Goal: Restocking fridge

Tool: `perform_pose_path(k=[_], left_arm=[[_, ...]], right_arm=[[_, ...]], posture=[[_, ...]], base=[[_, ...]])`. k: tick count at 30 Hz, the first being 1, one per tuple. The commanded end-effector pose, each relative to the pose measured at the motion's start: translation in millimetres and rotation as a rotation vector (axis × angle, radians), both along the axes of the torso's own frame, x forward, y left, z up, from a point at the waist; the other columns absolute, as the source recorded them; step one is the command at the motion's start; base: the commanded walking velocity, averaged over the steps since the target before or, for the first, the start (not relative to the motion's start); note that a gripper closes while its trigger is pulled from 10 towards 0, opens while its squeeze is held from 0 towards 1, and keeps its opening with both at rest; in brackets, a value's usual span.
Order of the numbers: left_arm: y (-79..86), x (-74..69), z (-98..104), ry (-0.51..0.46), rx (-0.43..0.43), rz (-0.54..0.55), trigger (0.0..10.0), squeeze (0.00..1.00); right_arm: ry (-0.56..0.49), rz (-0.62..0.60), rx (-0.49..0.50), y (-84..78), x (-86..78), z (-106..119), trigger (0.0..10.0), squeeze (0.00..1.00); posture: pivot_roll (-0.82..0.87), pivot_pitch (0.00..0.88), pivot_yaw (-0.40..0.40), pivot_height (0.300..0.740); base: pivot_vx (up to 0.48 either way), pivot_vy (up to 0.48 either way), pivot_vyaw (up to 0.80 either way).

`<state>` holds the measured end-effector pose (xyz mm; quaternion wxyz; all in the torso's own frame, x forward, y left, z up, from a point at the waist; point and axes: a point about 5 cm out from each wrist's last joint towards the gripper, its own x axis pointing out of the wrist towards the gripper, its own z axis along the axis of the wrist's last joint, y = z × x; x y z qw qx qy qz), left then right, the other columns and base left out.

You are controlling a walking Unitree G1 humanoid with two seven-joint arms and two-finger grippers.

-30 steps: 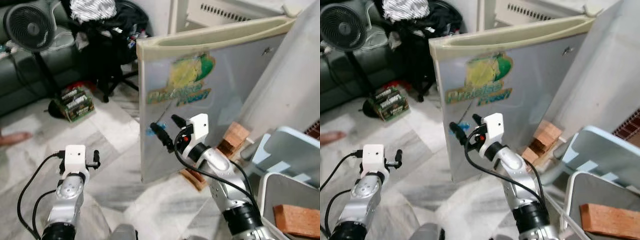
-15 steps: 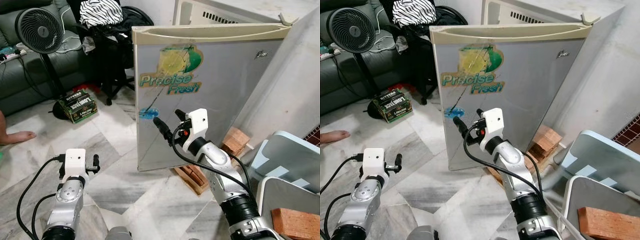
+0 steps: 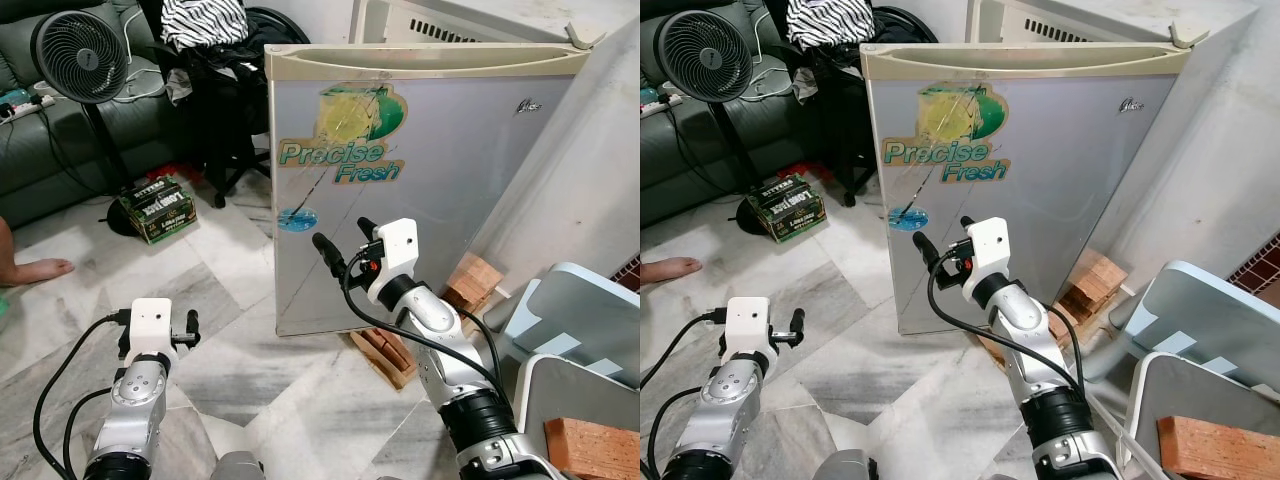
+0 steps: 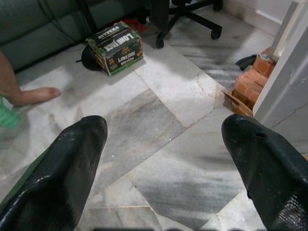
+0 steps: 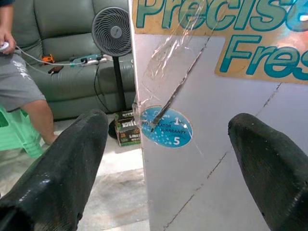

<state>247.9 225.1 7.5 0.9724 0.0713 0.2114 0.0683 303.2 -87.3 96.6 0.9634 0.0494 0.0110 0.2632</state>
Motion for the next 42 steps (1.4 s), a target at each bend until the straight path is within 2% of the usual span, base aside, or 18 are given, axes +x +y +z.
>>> perform_pose_path(k=[1,15,34,38,42], left_arm=[[-1.6,-0.5,0.4,-0.005,-0.004,-0.021,10.0,0.0],[-3.0,1.5,1.3,-0.01,-0.011,-0.032,10.0,0.0],[-3.5,4.0,2.0,-0.014,-0.004,-0.033,10.0,0.0],[-3.7,4.2,2.3,-0.017,-0.003,-0.036,10.0,0.0],[-4.6,5.0,4.4,-0.035,-0.04,-0.019,10.0,0.0]], right_arm=[[0.009,-0.007,-0.001,-1.5,-0.7,-3.8,10.0,0.0],[0.002,-0.014,-0.01,-2.6,1.4,-3.1,10.0,0.0],[-0.008,-0.047,-0.006,-2.5,6.5,-1.6,10.0,0.0],[-0.005,-0.072,-0.012,-5.2,6.4,-3.2,10.0,0.0],[-0.004,-0.145,0.001,-17.5,5.2,-4.0,10.0,0.0]], posture=[[0.12,0.0,-0.034,0.74],[0.12,0.0,-0.034,0.74],[0.12,0.0,-0.035,0.74],[0.12,0.0,-0.035,0.74],[0.12,0.0,-0.034,0.74]], base=[[0.285,0.0,0.53],[0.375,0.0,0.75],[0.039,0.0,0.0],[0.0,0.0,0.0],[0.0,0.0,0.0]])
